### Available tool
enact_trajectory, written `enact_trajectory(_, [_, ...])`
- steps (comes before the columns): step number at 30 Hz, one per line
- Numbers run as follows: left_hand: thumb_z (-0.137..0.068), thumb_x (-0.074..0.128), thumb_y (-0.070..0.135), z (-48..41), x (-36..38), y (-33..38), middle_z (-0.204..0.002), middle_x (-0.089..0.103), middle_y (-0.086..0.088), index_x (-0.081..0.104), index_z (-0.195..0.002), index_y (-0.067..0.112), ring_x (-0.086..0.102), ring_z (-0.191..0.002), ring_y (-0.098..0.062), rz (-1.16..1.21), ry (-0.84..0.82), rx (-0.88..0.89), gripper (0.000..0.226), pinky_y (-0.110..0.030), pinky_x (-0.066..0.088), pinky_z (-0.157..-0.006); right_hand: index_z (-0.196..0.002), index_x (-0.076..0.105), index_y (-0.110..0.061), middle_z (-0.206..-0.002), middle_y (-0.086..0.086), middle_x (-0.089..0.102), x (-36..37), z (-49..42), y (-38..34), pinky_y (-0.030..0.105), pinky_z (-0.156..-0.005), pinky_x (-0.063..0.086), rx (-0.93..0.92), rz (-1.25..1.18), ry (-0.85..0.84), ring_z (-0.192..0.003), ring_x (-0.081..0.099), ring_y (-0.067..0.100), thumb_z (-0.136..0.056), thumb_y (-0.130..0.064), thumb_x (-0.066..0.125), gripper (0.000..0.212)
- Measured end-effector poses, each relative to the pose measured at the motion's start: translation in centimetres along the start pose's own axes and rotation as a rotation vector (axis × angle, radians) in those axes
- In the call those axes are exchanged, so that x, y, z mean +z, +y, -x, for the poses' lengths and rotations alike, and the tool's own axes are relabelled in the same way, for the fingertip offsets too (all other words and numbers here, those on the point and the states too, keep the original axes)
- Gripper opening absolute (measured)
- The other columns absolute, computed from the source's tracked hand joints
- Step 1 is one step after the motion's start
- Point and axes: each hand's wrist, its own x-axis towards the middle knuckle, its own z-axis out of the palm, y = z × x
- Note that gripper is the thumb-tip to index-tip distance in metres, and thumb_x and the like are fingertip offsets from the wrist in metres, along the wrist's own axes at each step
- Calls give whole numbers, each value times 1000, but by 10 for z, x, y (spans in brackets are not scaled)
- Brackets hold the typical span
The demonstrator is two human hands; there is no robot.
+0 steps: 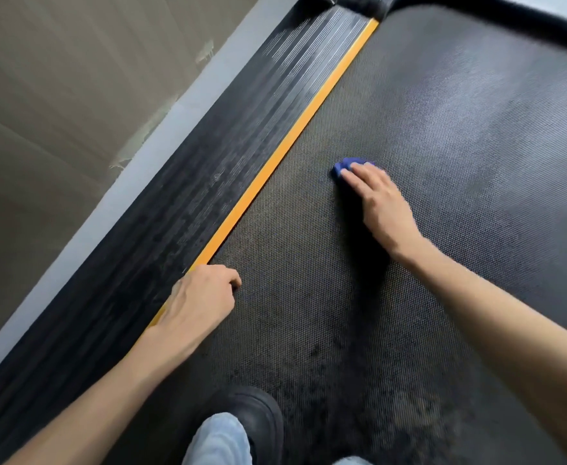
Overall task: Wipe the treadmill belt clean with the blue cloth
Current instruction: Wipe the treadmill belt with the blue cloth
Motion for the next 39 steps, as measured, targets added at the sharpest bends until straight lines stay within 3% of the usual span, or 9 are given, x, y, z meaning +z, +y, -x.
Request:
enact_trajectory(5, [-93, 40, 13, 0, -5, -3, -111, 66, 2, 66, -109, 29, 63, -92, -17, 53, 34, -19, 33, -31, 51, -77, -128, 55, -4, -131, 16, 53, -3, -29, -16, 37, -108, 32, 360, -112, 182, -123, 44, 30, -83, 7, 45, 47])
enact_trajectory(8, [-94, 41, 13, 0, -5, -1, -106, 68, 0, 66, -108, 29, 64, -87, -19, 68, 74, -18, 33, -31, 52, -76, -114, 61, 2, -114, 18, 59, 17, 23, -102, 42, -94, 41, 17, -226, 57, -107, 49, 28, -74, 11, 52, 42])
enact_trajectory(12, [-90, 41, 11, -4, -4, 1, -107, 67, 4, 68, -99, 33, 62, -91, -22, 23, 68, -28, 36, -30, 47, -76, -130, 50, -1, -132, 17, 52, 34, 118, -163, 29, -112, 13, -356, -341, -282, -123, 42, 24, -94, -20, 36, 43])
enact_trajectory(15, [-89, 43, 10, -7, -2, -1, -108, 67, 7, 69, -98, 34, 62, -93, -19, 5, 66, -17, 36, -28, 47, -77, -139, 42, -16, -142, 4, 46, 27, 113, -128, 33, -114, 15, -557, -239, -365, -133, 38, 20, -96, -21, 31, 45])
enact_trajectory(22, [-90, 41, 8, -2, 2, 0, -113, 65, 9, 68, -102, 30, 61, -99, -17, 49, 22, 25, 37, -33, 50, -82, -127, 55, -6, -129, 16, 54, -18, -29, 23, 35, -107, 29, 20, -76, 19, -122, 46, 33, -85, -6, 37, 46])
enact_trajectory(25, [-90, 42, 8, 0, 2, 0, -114, 65, 9, 68, -104, 30, 61, -100, -15, 44, 34, 44, 36, -31, 49, -80, -125, 57, -5, -129, 16, 54, -9, -37, 19, 32, -107, 29, 258, -71, 130, -121, 47, 33, -83, 1, 42, 45])
enact_trajectory(31, [-85, 44, 5, -9, 13, 6, -109, 67, 8, 69, -100, 25, 59, -104, -18, 112, 18, 135, 35, -33, 48, -88, -121, 59, -4, -123, 13, 55, 16, 103, -120, 44, -101, 36, -282, -264, -241, -117, 47, 30, -77, 7, 51, 46])
enact_trajectory(36, [-84, 44, 4, -11, 17, 11, -106, 69, 5, 70, -97, 23, 60, -103, -19, 122, 65, 210, 35, -36, 49, -88, -140, 42, -21, -148, -3, 38, 11, 178, -104, 34, -115, 18, -646, -148, -404, -137, 32, 15, -101, -22, 19, 45])
enact_trajectory(39, [-86, 43, 5, -11, 18, 9, -107, 69, 4, 71, -97, 21, 61, -103, -19, 132, 60, 236, 34, -36, 49, -91, -139, 44, -18, -145, 1, 41, -8, 126, -17, 42, -115, 21, -430, -72, -176, -136, 33, 19, -99, -15, 28, 43])
